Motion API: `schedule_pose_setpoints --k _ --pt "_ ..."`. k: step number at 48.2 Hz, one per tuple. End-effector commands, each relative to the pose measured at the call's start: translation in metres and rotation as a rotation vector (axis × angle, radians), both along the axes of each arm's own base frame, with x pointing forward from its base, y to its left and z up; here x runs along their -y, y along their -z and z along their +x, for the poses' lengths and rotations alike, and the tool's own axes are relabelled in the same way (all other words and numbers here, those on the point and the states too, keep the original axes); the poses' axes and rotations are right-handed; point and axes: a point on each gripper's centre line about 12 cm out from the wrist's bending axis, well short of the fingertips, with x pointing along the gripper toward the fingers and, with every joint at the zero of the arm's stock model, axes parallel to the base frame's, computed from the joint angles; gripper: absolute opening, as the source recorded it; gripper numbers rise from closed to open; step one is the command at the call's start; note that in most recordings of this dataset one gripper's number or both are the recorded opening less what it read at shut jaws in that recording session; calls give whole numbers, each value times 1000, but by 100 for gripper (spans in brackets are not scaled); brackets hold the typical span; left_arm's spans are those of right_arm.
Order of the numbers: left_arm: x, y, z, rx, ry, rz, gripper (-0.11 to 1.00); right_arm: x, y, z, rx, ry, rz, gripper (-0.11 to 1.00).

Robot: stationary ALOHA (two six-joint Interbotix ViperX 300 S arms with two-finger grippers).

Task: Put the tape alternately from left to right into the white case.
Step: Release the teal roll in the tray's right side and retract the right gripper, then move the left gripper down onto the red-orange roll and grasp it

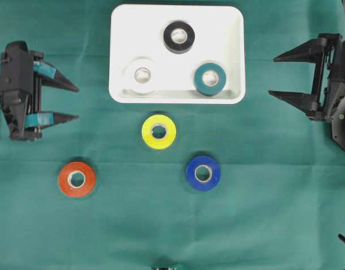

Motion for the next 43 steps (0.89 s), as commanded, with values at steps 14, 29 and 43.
schedule_pose_setpoints --k 14,29,43 --pt "57 -10 -3 35 238 -6 73 -2 -5 3 38 -20 -10 64" --pt "83 -10 -11 33 350 -10 73 -4 -3 2 35 -28 -9 64" --pt "86 6 -2 -76 349 7 73 -4 -3 2 35 -28 -6 64"
